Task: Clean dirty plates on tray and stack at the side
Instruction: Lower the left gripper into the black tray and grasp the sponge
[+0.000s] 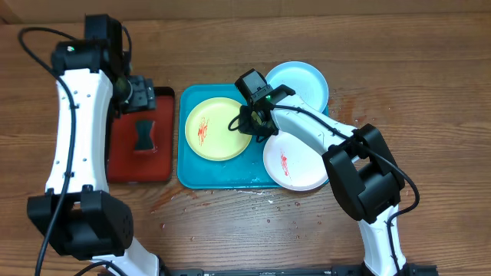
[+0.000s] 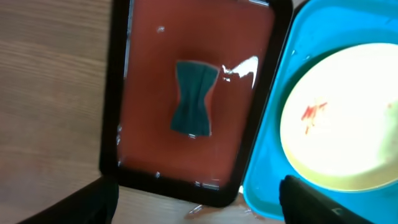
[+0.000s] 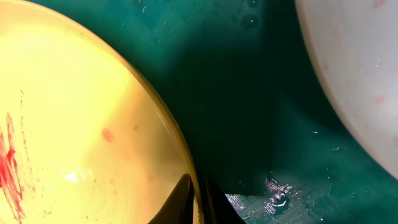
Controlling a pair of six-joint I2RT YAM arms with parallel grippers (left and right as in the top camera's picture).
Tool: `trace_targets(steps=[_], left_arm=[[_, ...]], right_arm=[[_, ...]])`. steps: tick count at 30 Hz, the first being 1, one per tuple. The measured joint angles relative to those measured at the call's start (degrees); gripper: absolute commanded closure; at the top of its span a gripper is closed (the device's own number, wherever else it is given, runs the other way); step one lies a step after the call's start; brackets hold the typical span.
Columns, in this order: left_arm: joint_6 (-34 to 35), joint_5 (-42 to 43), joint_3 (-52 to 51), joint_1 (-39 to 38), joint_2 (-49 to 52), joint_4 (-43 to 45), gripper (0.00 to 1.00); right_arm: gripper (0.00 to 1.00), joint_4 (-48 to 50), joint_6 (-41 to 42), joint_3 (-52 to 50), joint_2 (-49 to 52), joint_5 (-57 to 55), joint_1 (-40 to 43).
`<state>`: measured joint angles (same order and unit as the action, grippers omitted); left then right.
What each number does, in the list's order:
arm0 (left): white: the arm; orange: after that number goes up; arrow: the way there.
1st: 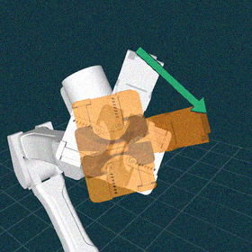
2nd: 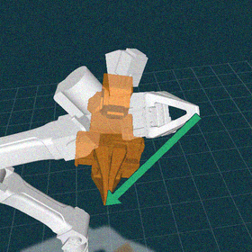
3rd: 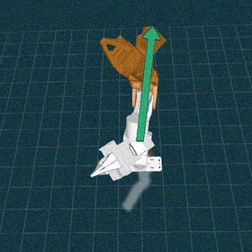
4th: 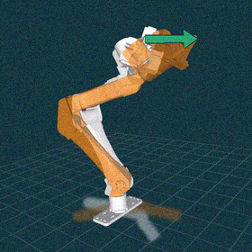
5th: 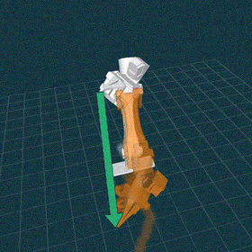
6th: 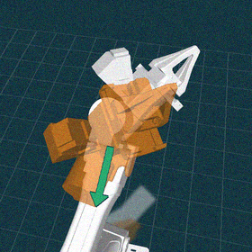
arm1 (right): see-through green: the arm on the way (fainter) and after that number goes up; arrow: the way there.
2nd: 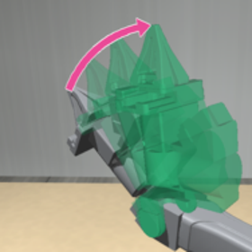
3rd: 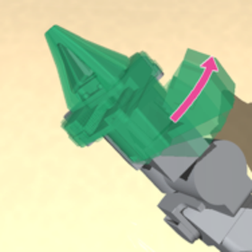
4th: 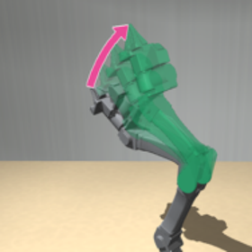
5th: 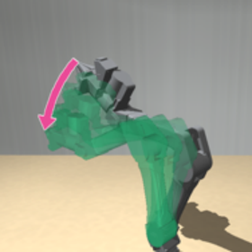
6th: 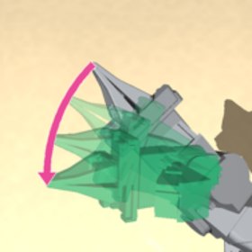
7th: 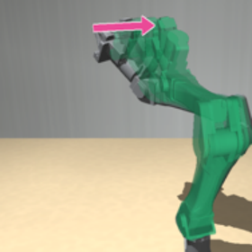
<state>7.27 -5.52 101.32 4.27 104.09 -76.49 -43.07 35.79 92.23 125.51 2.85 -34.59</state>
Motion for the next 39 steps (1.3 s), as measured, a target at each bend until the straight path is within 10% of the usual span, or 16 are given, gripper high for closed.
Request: trace_targets(steps=[39], left_arm=[[-10.43, 1.86, -35.56, 3.34, 0.09, 40.65, 0.64]], right_arm=[[0.92, 1.01, 0.00, -0.81, -0.37, 0.09, -0.07]])
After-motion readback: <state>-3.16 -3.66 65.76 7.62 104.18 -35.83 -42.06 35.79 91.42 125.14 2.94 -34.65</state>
